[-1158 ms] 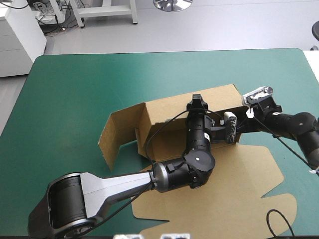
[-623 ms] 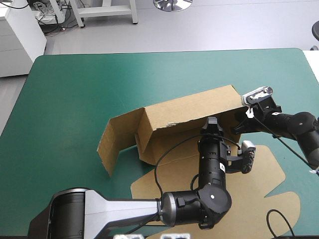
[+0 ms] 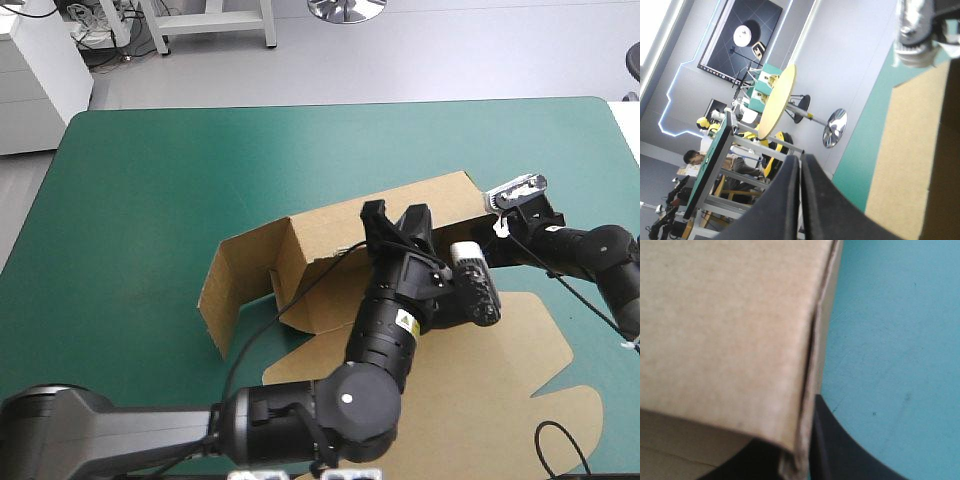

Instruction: Fold the box

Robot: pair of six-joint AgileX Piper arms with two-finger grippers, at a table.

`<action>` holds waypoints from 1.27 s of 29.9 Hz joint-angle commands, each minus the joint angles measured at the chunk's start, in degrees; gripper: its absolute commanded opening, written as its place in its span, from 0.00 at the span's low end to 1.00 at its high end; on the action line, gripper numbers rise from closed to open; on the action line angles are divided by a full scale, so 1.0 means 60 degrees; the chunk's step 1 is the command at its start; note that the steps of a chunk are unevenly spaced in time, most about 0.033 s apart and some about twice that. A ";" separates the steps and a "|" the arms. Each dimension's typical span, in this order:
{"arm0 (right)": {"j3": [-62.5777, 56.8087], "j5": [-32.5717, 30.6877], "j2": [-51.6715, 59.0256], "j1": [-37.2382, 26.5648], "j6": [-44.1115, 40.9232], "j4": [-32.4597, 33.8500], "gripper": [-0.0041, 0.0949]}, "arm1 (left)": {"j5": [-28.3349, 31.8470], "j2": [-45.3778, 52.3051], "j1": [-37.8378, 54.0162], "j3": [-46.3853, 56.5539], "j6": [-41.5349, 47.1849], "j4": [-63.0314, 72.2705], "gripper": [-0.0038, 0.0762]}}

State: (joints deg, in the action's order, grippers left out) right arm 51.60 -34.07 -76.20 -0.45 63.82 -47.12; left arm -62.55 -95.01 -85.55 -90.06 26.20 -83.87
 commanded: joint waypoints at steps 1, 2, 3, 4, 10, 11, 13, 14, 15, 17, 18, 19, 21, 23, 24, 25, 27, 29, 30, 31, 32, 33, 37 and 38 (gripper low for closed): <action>0.0209 -0.0346 0.0255 0.0018 -0.0073 -0.0071 0.04 | 0.0409 0.1222 0.0235 -0.0254 0.0164 -0.0559 0.04; 0.0209 -0.0346 0.0255 0.0018 -0.0073 -0.0071 0.04 | 0.0524 0.1444 0.0384 -0.0254 0.0164 -0.0433 0.04; 0.0209 -0.0346 0.0255 0.0018 -0.0073 -0.0071 0.04 | 0.0628 0.1632 0.0544 -0.0254 0.0164 -0.0282 0.04; 0.0209 -0.0346 0.0255 0.0018 -0.0073 -0.0088 0.04 | 0.0746 0.1859 0.0776 -0.0254 0.0077 -0.0075 0.04; 0.0209 -0.0346 0.0255 0.0018 -0.0073 -0.0088 0.04 | 0.1459 0.3092 0.2649 -0.0254 0.0055 0.1094 0.04; 0.0209 -0.0346 0.0255 0.0018 -0.0073 -0.0088 0.04 | 0.1609 0.3294 0.3013 -0.0254 0.0055 0.1302 0.04; 0.0209 -0.0346 0.0255 0.0018 -0.0073 -0.0088 0.04 | 0.1880 0.3682 0.3796 -0.0254 0.0055 0.1763 0.04; 0.0229 -0.0362 0.0255 0.0018 -0.0100 -0.0088 0.04 | 0.1969 0.3832 0.4136 -0.0254 0.0055 0.1944 0.04; 0.0247 -0.0361 0.0255 0.0018 -0.0100 -0.0088 0.04 | 0.2036 0.3968 0.4488 -0.0254 0.0055 0.2123 0.04; 0.0347 -0.0381 0.0255 0.0018 -0.0253 -0.0106 0.04 | 0.2129 0.4271 0.5419 -0.0254 -0.0063 0.2632 0.04; 0.0445 -0.0381 0.0255 0.0018 -0.0354 -0.0106 0.04 | 0.2174 0.4395 0.5905 -0.0254 -0.0231 0.2870 0.04; 0.0604 -0.0425 0.0255 0.0018 -0.0513 -0.0106 0.04 | 0.2235 0.4490 0.6403 -0.0254 -0.0336 0.3225 0.04; 0.0910 -0.0491 0.0255 0.0018 -0.0583 -0.0106 0.04 | 0.2305 0.4583 0.7324 -0.0254 -0.0541 0.3868 0.04; 0.1320 -0.0626 0.0255 0.0018 -0.0774 -0.0106 0.04 | 0.2435 0.4661 0.8339 -0.0254 -0.1007 0.4768 0.04; 0.1499 -0.0714 0.0255 0.0018 -0.0943 -0.0106 0.04 | 0.2507 0.4661 0.8738 -0.0254 -0.1225 0.5204 0.04; 0.1766 -0.0839 0.0255 0.0018 -0.1072 -0.0106 0.04 | 0.2638 0.4674 0.9325 -0.0254 -0.1598 0.5868 0.04; 0.2183 -0.1004 0.0246 0.0018 -0.1308 -0.0087 0.04 | 0.2841 0.4674 1.0168 -0.0254 -0.2136 0.6876 0.04; 0.2625 -0.1211 0.0232 0.0018 -0.1638 -0.0072 0.04 | 0.3042 0.4658 1.1055 -0.0254 -0.2667 0.7835 0.04; 0.2891 -0.1351 0.0232 0.0018 -0.1818 -0.0050 0.04 | 0.3132 0.4636 1.1480 -0.0254 -0.2904 0.8314 0.04; 0.3170 -0.1506 0.0191 0.0018 -0.1975 -0.0030 0.04 | 0.3176 0.4614 1.1902 -0.0254 -0.3123 0.8741 0.04; 0.3412 -0.1700 0.0150 0.0018 -0.2147 -0.0030 0.04 | 0.3176 0.4564 1.2226 -0.0254 -0.3266 0.9155 0.04; 0.3737 -0.1919 0.0093 0.0034 -0.2385 0.0014 0.04 | 0.3176 0.4540 1.2628 -0.0238 -0.3461 0.9574 0.04; 0.5243 -0.2885 -0.0332 0.0094 -0.3736 0.0694 0.04 | 0.3157 0.4333 1.3995 -0.0023 -0.4367 1.1158 0.04; 0.5657 -0.3135 -0.0445 0.0204 -0.4142 0.1083 0.04 | 0.3157 0.4289 1.4267 0.0117 -0.4532 1.1478 0.04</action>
State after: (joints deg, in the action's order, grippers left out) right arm 78.43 -50.70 -78.95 -0.08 45.53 -41.25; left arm -47.56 -69.60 -3.90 -89.47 2.30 -20.64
